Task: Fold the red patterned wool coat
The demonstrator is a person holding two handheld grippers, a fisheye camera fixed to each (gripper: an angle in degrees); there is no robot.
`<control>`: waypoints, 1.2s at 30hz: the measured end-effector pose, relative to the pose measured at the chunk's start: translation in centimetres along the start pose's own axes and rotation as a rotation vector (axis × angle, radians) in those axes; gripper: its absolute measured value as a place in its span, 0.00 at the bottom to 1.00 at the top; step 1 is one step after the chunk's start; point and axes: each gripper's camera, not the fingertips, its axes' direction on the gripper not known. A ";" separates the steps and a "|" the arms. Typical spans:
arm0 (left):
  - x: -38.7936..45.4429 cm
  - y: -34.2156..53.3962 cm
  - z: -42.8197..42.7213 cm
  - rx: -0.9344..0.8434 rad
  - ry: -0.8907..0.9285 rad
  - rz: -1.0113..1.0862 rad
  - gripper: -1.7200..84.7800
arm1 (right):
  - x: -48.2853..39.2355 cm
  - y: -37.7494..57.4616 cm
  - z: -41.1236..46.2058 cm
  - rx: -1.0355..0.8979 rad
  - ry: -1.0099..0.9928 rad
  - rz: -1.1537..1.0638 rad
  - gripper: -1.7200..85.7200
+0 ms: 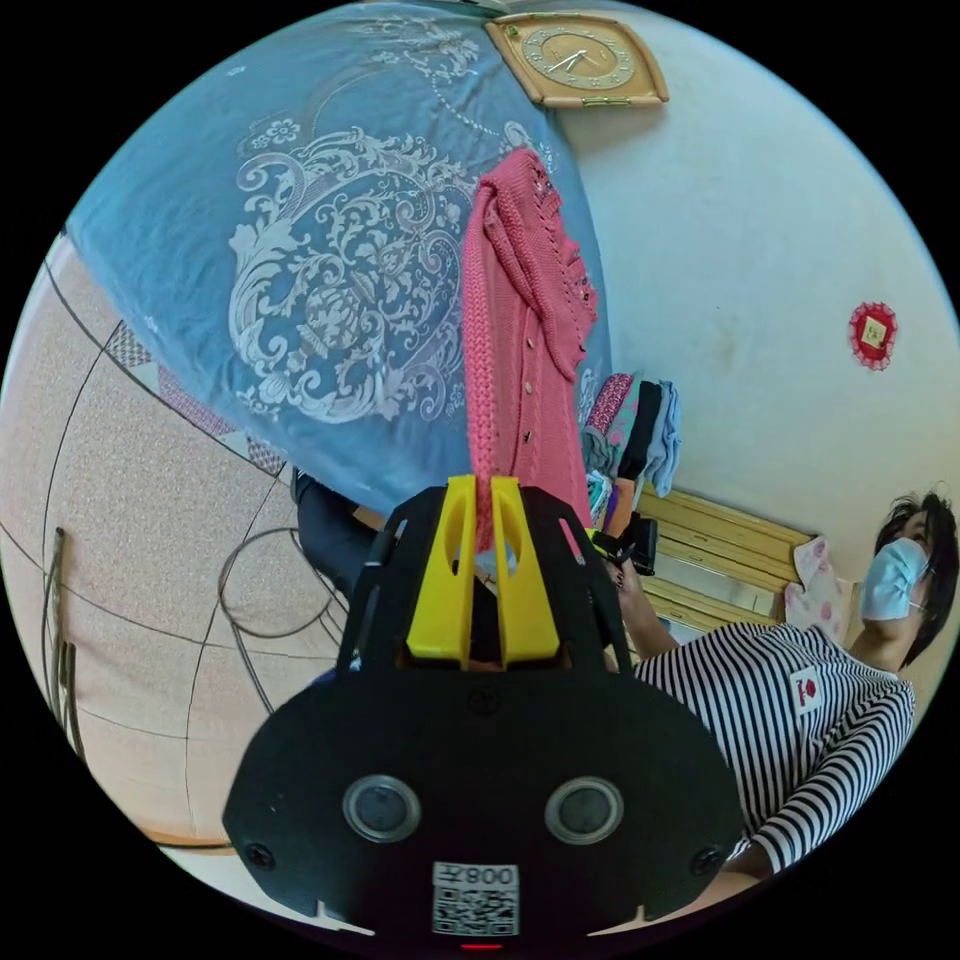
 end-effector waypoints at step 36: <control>24.0 -50.8 -1.9 0.063 0.039 0.203 0.05 | -2.1 -42.2 -18.7 0.173 0.029 -0.027 0.04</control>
